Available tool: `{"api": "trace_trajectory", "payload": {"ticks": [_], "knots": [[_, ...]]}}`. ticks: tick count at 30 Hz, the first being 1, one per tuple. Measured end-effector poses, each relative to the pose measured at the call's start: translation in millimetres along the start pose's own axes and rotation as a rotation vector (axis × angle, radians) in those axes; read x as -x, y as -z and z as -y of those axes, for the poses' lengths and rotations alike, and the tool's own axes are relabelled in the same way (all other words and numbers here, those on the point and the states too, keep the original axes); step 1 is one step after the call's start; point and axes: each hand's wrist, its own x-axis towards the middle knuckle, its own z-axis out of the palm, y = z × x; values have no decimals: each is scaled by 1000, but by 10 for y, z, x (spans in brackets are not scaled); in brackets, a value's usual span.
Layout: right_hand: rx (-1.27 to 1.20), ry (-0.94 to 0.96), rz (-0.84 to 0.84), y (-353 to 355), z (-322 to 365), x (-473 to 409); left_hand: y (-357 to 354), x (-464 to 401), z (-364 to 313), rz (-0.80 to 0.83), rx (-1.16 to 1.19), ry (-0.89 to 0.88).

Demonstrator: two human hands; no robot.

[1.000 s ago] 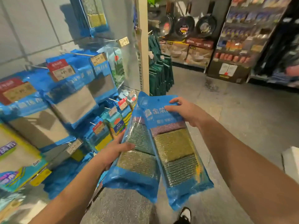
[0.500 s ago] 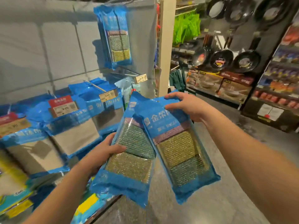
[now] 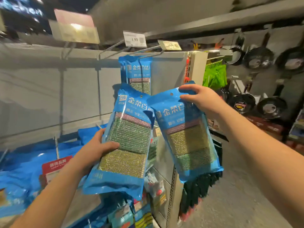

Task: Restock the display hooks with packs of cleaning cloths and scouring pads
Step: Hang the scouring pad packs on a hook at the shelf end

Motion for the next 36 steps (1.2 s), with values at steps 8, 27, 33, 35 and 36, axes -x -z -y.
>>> {"api": "trace_trajectory", "payload": {"ticks": [8,27,33,35,36], "knots": [[92,99,42,-120,43,-903,230,-647,-164,-37,-52,-36],[-302,88,79,167,-48,-1963,337,-973,-334,-180,111,-62],[-313,54,56,97,-45,-2125,262,-960,-432,-220,31,-121],[-325,1,60,82,-39,-2169,255,-960,-456,-229,41,-129],[-328,-19,69,74,-40,-2190,247,-951,-468,-230,45,-135]]}}
